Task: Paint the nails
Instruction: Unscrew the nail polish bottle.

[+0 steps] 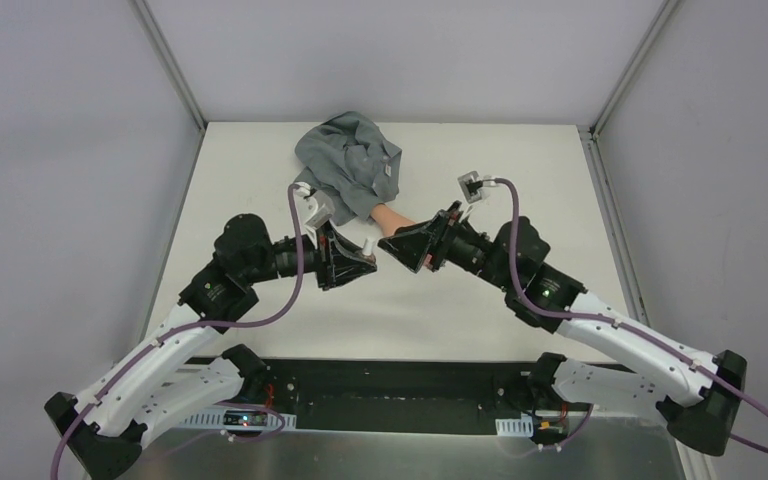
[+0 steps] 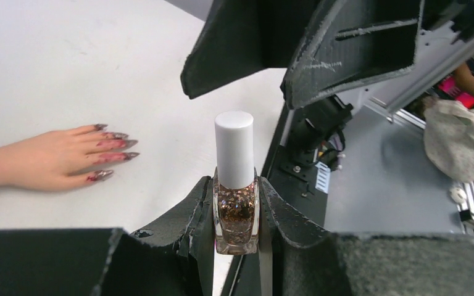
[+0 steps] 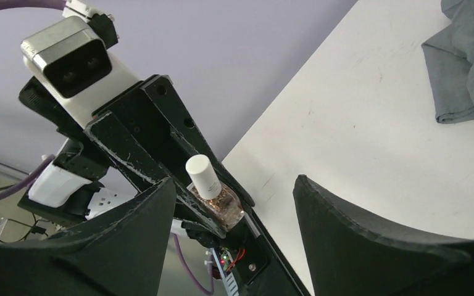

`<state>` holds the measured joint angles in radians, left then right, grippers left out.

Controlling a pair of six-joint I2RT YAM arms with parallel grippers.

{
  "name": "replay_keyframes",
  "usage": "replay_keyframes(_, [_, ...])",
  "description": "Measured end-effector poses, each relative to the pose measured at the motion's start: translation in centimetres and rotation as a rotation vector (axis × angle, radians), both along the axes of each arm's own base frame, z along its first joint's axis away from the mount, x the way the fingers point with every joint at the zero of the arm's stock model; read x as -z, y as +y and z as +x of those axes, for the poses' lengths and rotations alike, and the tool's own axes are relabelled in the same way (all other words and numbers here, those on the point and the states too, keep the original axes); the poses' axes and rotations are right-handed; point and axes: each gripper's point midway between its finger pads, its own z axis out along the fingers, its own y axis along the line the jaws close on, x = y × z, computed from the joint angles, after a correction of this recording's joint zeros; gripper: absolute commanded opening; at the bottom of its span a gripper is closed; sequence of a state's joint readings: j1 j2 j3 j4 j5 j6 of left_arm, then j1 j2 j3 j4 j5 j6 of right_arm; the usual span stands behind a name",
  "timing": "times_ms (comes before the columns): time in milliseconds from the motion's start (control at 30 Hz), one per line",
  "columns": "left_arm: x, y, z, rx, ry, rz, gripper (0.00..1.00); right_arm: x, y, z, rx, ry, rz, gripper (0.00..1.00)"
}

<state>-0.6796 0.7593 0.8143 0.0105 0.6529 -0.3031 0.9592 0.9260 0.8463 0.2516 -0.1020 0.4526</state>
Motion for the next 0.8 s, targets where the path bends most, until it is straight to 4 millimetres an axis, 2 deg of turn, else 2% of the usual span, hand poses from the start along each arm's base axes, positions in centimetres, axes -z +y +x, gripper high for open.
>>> replay_keyframes(233, [1.7,0.6,1.4,-0.09,0.028,0.059,0.0,1.7,2.6,0.1,-0.027,0.051,-0.048,0.69])
replay_keyframes(400, [2.8,0.8,2.0,-0.12,0.056,0.096,0.0,1.4,4.2,-0.6,-0.06,0.05,-0.05,0.62])
replay_keyframes(800, [3.1,0.9,2.2,-0.135,0.064,0.107,0.0,1.8,4.8,1.0,0.024,0.065,-0.065,0.39])
